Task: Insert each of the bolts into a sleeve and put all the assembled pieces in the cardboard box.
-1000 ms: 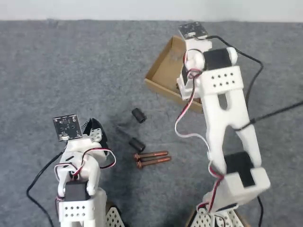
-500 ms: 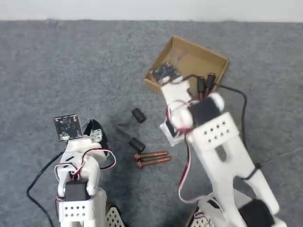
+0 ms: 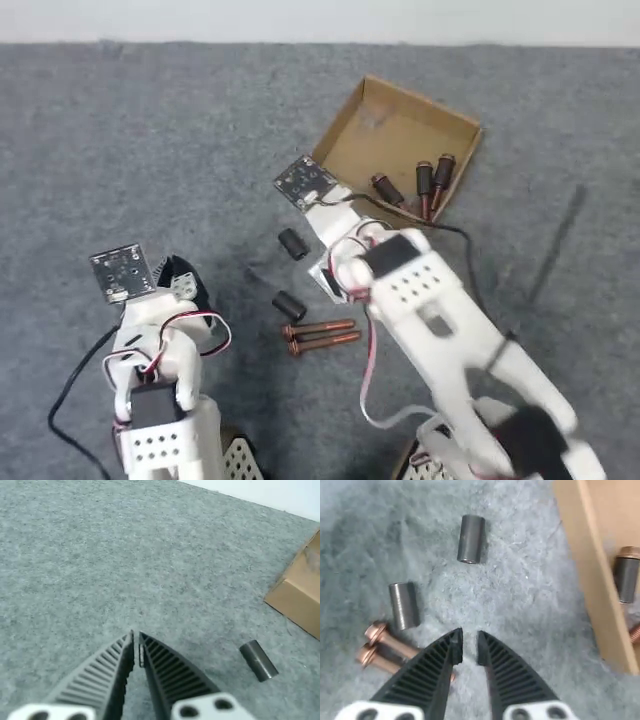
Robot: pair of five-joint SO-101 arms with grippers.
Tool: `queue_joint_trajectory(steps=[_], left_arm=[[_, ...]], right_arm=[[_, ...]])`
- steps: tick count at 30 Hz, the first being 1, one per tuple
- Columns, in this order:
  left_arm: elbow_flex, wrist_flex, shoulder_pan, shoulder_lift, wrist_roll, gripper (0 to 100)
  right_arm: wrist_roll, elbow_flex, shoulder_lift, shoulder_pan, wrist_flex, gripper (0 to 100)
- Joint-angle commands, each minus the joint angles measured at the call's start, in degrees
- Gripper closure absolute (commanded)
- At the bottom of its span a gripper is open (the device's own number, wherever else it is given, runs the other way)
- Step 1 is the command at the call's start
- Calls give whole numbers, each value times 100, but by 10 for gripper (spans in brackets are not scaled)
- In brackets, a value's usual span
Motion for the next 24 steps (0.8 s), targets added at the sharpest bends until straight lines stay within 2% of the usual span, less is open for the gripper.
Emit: queue_joint_trajectory(steps=[1, 13, 24], left_arm=[[-66, -176, -18, -35, -9, 988], [-66, -246, 18, -26, -9, 988], [-66, -343, 18, -26, -9, 988]], right_arm=[[88, -897, 787, -13, -154, 872], [79, -3191, 3204, -92, -127, 858], [97, -3569, 3960, -268, -435, 861]])
